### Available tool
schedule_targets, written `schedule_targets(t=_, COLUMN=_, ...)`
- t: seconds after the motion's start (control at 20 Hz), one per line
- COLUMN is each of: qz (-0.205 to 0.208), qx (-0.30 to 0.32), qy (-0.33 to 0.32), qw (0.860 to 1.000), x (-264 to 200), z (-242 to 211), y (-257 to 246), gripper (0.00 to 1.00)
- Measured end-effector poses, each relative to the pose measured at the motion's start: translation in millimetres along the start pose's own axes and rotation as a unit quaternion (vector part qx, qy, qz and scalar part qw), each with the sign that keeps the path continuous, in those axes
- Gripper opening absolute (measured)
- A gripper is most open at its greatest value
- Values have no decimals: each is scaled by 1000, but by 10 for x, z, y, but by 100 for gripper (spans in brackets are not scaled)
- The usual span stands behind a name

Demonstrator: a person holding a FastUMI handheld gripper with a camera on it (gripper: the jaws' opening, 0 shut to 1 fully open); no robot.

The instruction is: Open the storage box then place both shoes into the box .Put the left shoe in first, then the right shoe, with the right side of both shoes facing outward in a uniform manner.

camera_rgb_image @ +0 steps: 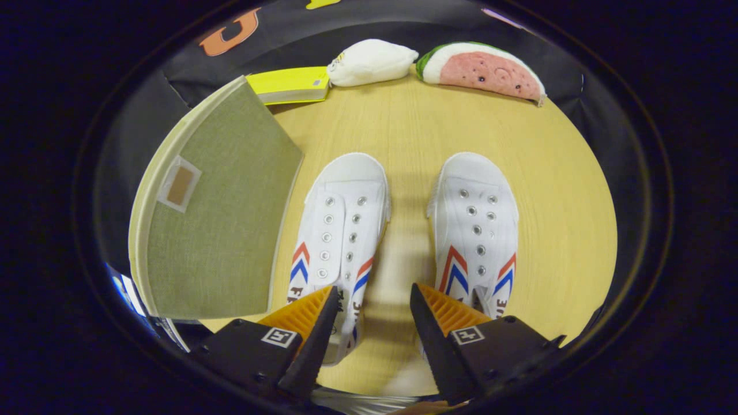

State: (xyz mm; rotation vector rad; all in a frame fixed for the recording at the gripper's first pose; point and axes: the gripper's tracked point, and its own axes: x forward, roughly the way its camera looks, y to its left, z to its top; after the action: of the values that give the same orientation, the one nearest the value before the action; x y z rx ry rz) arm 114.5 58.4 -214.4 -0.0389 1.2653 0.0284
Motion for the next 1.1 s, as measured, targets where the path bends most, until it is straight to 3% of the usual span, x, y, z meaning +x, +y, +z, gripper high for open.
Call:
schedule_targets(t=0.25, qz=9, qx=-19, qy=4, qw=1000, x=52, z=27, y=157, gripper=44)
schedule_targets(t=0.3, qz=11, qx=-17, qy=4, qw=1000, x=63, z=33, y=190, gripper=28)
schedule_targets(t=0.4, qz=21, qx=1, qy=-6, qw=1000, x=61, z=36, y=202, gripper=10)
schedule_targets(t=0.6, qz=99, qx=39, qy=-30, qw=994, x=-20, z=8, y=260, gripper=6)
schedule_targets(t=0.85, qz=106, qx=85, qy=-87, qw=987, x=-450, z=21, y=148, gripper=6)
schedule_targets(t=1.1, qz=94, qx=85, qy=-139, qw=982, x=-1120, z=70, y=308, gripper=6)
